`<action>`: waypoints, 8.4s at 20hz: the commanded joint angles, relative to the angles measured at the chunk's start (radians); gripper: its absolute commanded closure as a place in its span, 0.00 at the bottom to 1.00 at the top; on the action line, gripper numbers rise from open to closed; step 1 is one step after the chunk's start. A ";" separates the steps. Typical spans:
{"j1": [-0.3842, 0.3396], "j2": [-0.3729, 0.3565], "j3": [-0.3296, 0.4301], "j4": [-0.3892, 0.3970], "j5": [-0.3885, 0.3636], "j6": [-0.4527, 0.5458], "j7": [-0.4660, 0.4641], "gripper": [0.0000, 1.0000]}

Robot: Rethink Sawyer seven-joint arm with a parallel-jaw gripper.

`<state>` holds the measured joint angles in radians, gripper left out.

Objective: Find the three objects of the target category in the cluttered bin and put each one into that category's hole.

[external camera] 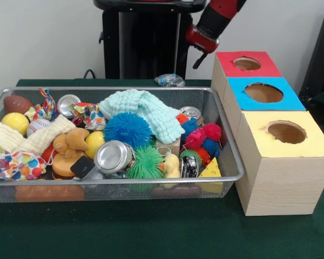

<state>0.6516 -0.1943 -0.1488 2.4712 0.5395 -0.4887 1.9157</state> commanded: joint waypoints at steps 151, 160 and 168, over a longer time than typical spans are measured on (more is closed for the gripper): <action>-0.104 -0.002 -0.112 -0.265 -0.081 0.234 0.075 0.00; -0.096 0.002 -0.124 -0.294 -0.082 0.255 0.062 0.00; -0.094 -0.005 -0.136 -0.322 -0.091 0.306 0.053 0.00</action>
<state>0.5655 -0.2199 -0.3016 2.3365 0.4432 -0.2858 1.9157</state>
